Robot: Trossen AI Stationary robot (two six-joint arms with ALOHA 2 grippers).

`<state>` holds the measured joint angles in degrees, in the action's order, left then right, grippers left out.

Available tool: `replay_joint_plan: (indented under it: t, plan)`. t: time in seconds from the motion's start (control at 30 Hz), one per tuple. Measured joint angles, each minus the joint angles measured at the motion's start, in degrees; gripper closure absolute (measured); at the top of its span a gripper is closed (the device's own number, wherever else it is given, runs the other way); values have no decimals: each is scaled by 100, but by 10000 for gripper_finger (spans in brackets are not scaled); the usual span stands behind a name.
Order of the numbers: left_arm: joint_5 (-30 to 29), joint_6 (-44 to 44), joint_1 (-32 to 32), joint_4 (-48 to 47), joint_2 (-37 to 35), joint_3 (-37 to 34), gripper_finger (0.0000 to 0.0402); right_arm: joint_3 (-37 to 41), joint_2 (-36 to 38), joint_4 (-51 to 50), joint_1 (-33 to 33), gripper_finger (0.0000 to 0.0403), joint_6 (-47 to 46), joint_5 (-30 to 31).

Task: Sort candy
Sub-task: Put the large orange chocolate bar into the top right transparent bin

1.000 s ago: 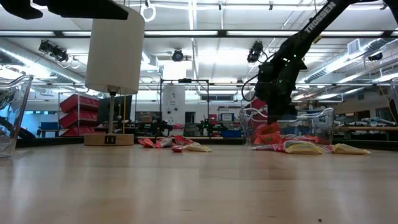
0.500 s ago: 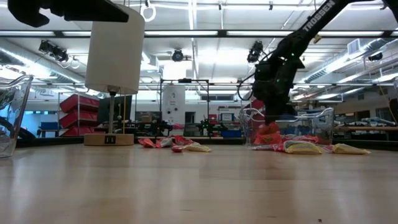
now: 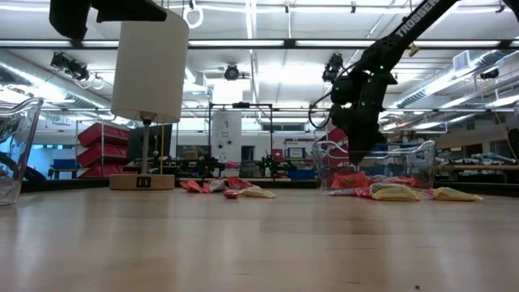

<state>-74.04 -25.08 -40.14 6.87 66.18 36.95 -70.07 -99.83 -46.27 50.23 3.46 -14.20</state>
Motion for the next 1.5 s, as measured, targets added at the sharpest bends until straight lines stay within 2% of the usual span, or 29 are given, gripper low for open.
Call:
replay_joint_plan:
  t: [0.1,0.2,0.4,0.53,0.6,0.67,1.0,1.23,1.5]
  plan:
    - [4,1,0,0,-77,0,401,-1,129,-75,-185,328,122,325]
    - [202,13,2,4,-110,0,401,-1,296,-139,-415,342,166,941]
    - [1278,599,323,-181,-124,2,401,-1,980,-214,-975,382,80,2080]
    - [2377,949,832,-327,-154,0,401,-3,1616,-124,-1468,400,69,2705]
    - [2978,1032,1150,-333,-154,0,401,-6,1900,-42,-1696,398,7,2719]
    - [3317,1078,1474,-341,-154,0,401,-6,2163,-28,-1913,398,-60,2715]
    - [4207,1971,3099,-680,-119,0,401,-8,2982,31,-3001,402,-393,2665]
    - [4300,3579,3925,-1243,-119,0,401,-8,3055,43,-3603,402,-625,2656]
    - [4323,4417,4346,-1300,104,2,401,-8,3051,449,-3847,402,-688,2658]
